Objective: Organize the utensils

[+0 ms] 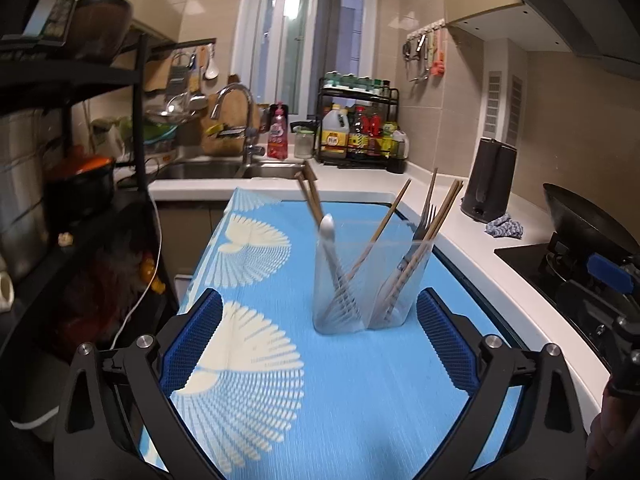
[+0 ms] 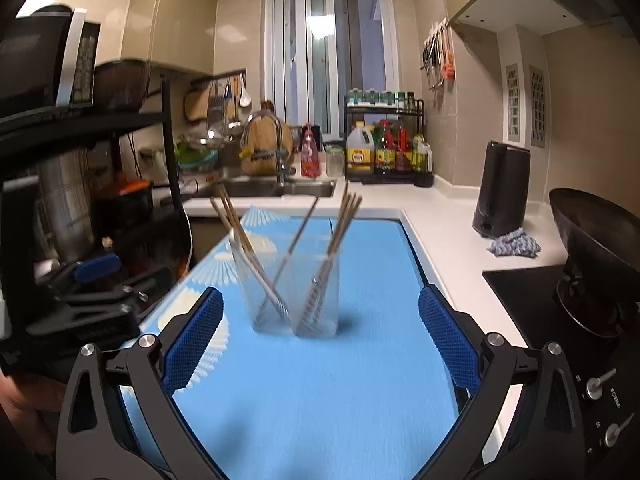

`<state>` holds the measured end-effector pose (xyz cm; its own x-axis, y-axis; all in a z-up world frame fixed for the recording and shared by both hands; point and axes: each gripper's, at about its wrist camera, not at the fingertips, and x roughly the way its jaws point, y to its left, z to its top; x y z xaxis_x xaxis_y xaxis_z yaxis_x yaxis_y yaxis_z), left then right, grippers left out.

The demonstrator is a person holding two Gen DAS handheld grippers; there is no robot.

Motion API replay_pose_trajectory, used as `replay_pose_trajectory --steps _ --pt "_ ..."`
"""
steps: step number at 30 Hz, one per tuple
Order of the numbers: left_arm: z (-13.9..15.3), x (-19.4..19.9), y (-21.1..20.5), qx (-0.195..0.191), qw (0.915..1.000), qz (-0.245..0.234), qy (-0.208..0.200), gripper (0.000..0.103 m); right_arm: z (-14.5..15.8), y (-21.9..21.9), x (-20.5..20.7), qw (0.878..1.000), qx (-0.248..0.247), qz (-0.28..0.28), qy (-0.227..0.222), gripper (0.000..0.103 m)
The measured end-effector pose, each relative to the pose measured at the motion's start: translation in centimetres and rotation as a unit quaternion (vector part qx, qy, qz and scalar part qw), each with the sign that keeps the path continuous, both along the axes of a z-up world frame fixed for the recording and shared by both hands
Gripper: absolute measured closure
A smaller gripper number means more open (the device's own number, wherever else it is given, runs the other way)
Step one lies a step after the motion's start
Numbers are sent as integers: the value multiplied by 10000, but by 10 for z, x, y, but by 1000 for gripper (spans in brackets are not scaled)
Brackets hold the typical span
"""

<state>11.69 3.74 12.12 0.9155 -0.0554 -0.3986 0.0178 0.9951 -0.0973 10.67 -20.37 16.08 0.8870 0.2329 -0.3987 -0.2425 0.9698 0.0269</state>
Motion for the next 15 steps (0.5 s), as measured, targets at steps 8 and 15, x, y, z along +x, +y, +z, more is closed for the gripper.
replay_pose_trajectory --steps 8,15 --pt "-19 -6 -6 30 9998 112 159 7 -37 -6 2 9999 2 -150 30 5" --pt "-31 -10 -24 224 9995 164 119 7 -48 -20 11 9991 207 -319 199 5"
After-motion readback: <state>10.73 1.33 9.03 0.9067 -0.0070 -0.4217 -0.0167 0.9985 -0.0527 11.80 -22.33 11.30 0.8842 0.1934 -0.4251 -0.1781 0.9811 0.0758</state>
